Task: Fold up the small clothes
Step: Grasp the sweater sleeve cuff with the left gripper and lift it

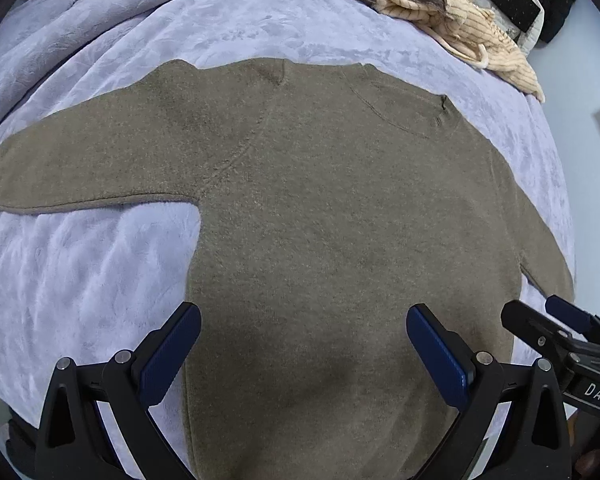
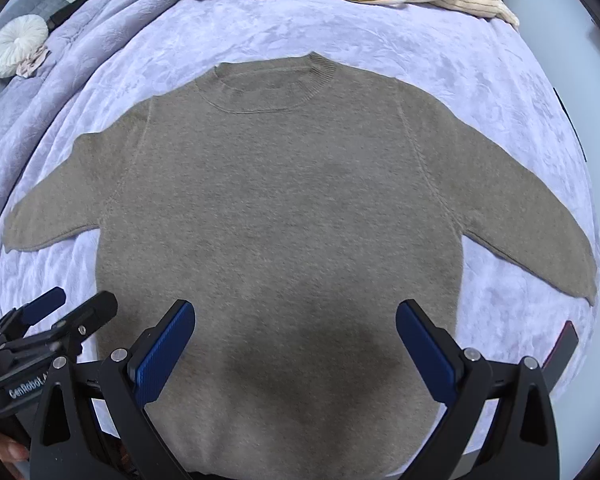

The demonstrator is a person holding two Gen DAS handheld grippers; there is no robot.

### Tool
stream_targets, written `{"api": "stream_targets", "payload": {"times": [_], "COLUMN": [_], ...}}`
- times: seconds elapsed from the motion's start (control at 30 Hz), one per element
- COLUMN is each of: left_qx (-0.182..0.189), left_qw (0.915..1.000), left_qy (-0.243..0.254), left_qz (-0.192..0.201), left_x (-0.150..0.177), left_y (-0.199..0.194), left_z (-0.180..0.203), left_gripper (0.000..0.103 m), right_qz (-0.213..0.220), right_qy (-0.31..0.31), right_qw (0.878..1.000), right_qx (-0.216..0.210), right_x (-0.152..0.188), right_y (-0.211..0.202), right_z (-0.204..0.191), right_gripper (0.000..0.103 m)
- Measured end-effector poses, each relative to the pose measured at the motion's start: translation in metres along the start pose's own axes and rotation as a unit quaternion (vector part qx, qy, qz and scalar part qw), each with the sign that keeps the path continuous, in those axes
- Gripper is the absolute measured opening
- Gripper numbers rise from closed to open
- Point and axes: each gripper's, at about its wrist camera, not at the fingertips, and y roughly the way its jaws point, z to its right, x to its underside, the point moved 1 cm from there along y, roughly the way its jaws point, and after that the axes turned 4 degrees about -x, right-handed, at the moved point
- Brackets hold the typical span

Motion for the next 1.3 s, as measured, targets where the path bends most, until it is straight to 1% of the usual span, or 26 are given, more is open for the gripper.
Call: {"api": "stream_targets", "payload": {"times": [0.1, 0.13, 0.17, 0.27, 0.4, 0.47, 0.5, 0.6, 0.63, 0.7, 0.73, 0.77, 0.8, 0.83, 0.87, 0.9, 0.93, 0.97, 1.07, 1.17, 1.23, 1.27, 1.3], "left_qx": [-0.001, 0.000, -0.006, -0.023, -0.029, -0.037, -0.039, -0.007, 0.007, 0.009, 0.005, -0.004, -0.017, -0.027, -0.032, -0.026, -0.015, -0.013, -0.031, -0.044, -0.050, -0.045, -0.031], "left_qw": [0.9994, 0.9985, 0.9977, 0.9914, 0.9763, 0.9666, 0.9610, 0.9485, 0.9430, 0.9371, 0.9355, 0.9336, 0.9323, 0.9324, 0.9333, 0.9352, 0.9363, 0.9363, 0.9397, 0.9457, 0.9511, 0.9527, 0.9546], "left_qy": [-0.035, -0.053, -0.065, -0.123, -0.196, -0.229, -0.249, -0.293, -0.307, -0.318, -0.321, -0.324, -0.327, -0.327, -0.323, -0.315, -0.307, -0.302, -0.267, -0.215, -0.167, -0.151, -0.136], "left_qz": [0.006, 0.013, 0.017, 0.039, 0.088, 0.109, 0.114, 0.120, 0.128, 0.143, 0.148, 0.153, 0.154, 0.152, 0.153, 0.160, 0.169, 0.178, 0.212, 0.240, 0.255, 0.260, 0.263], "left_x": [-0.011, -0.016, -0.019, -0.030, -0.045, -0.050, -0.050, -0.051, -0.050, -0.051, -0.053, -0.054, -0.055, -0.055, -0.058, -0.059, -0.061, -0.062, -0.075, -0.092, -0.102, -0.105, -0.109], "left_y": [0.006, 0.009, 0.012, 0.017, 0.023, 0.029, 0.034, 0.047, 0.049, 0.048, 0.046, 0.044, 0.042, 0.041, 0.041, 0.039, 0.036, 0.031, 0.013, -0.005, -0.015, -0.018, -0.021], "left_z": [-0.034, -0.052, -0.067, -0.129, -0.206, -0.243, -0.261, -0.294, -0.301, -0.303, -0.303, -0.302, -0.301, -0.300, -0.299, -0.299, -0.300, -0.299, -0.277, -0.239, -0.208, -0.195, -0.181], "left_gripper": [0.103, 0.103, 0.103, 0.103, 0.103, 0.103, 0.103, 0.103, 0.103, 0.102, 0.099, 0.092, 0.077, 0.057, 0.044, 0.019, 0.010, 0.010, 0.010, 0.010, 0.010, 0.010, 0.010], "right_qz": [-0.001, -0.002, -0.006, -0.016, -0.024, -0.028, -0.032, -0.037, -0.039, -0.043, -0.046, -0.048, -0.051, -0.052, -0.052, -0.050, -0.048, -0.044, -0.033, -0.025, -0.020, -0.018, -0.017], "right_qy": [-0.009, -0.012, -0.017, -0.034, -0.062, -0.074, -0.079, -0.099, -0.106, -0.117, -0.121, -0.124, -0.126, -0.130, -0.133, -0.135, -0.137, -0.140, -0.140, -0.132, -0.128, -0.124, -0.121], "right_qw": [1.000, 1.000, 1.000, 0.999, 0.996, 0.994, 0.993, 0.989, 0.988, 0.987, 0.986, 0.985, 0.984, 0.983, 0.982, 0.981, 0.980, 0.980, 0.980, 0.981, 0.981, 0.982, 0.982], "right_qx": [-0.007, -0.012, -0.018, -0.038, -0.062, -0.077, -0.084, -0.101, -0.105, -0.105, -0.107, -0.112, -0.115, -0.120, -0.123, -0.126, -0.133, -0.137, -0.138, -0.142, -0.144, -0.144, -0.144], "right_x": [-0.001, 0.000, 0.000, 0.003, 0.010, 0.014, 0.018, 0.025, 0.027, 0.030, 0.031, 0.033, 0.034, 0.035, 0.035, 0.036, 0.037, 0.037, 0.038, 0.037, 0.036, 0.036, 0.035], "right_y": [0.011, 0.016, 0.022, 0.038, 0.057, 0.066, 0.071, 0.083, 0.087, 0.098, 0.103, 0.106, 0.109, 0.110, 0.111, 0.110, 0.106, 0.102, 0.096, 0.093, 0.091, 0.090, 0.089], "right_z": [-0.011, -0.016, -0.022, -0.040, -0.070, -0.086, -0.090, -0.108, -0.112, -0.120, -0.123, -0.126, -0.128, -0.130, -0.132, -0.133, -0.134, -0.134, -0.129, -0.117, -0.109, -0.105, -0.101], "right_gripper": [0.101, 0.101, 0.101, 0.101, 0.101, 0.101, 0.101, 0.101, 0.101, 0.101, 0.101, 0.101, 0.101, 0.101, 0.101, 0.101, 0.101, 0.101, 0.101, 0.101, 0.101, 0.101, 0.101]}}
